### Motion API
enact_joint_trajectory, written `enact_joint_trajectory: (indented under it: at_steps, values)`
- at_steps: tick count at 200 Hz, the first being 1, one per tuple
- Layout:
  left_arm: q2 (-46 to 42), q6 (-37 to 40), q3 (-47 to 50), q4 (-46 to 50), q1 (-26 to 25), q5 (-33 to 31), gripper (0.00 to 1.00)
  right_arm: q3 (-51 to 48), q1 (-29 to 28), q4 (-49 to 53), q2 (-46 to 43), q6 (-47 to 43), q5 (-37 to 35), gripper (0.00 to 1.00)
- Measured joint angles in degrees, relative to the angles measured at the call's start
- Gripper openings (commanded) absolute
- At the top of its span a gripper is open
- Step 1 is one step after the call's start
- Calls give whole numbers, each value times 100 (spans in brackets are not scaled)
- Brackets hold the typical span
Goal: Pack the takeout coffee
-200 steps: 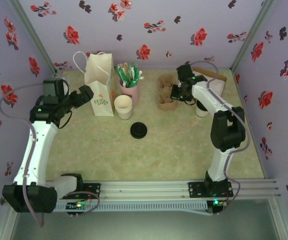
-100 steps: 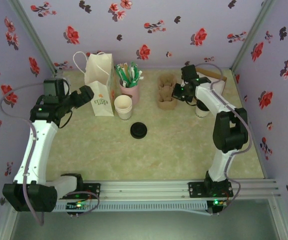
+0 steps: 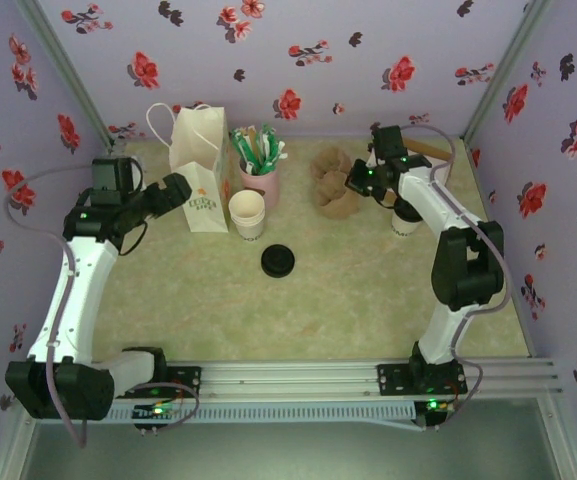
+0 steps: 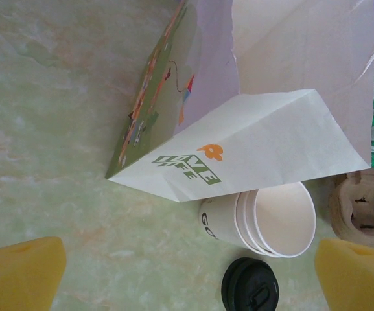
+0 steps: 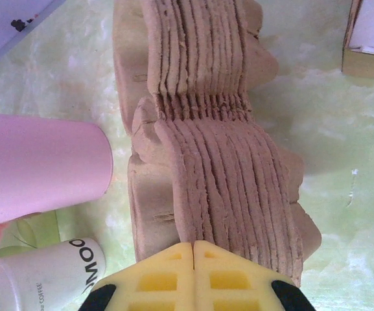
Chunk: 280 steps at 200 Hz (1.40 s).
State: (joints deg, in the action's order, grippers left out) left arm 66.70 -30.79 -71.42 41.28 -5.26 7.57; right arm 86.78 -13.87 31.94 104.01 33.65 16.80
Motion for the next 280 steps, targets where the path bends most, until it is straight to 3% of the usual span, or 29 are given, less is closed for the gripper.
enact_joint_trajectory:
  at_steps: [75, 140, 162, 201, 280]
  values:
    - [166, 131, -221, 236, -339, -138, 98, -514, 55, -267, -9, 118, 87, 0]
    - [632, -164, -1513, 660, -2258, -636, 98, -844, 162, -813, -129, 442, 295, 0]
    - [1058, -509, -1755, 514, -2688, -407, 98, -990, 269, -953, -190, 564, 358, 0]
    - [2216, -1099, -2046, 120, -2951, 249, 95, -1246, 511, -1099, -192, 726, 446, 0]
    - [4166, -1438, -3711, -90, -3569, 612, 91, -1405, 623, -1119, -190, 844, 586, 0]
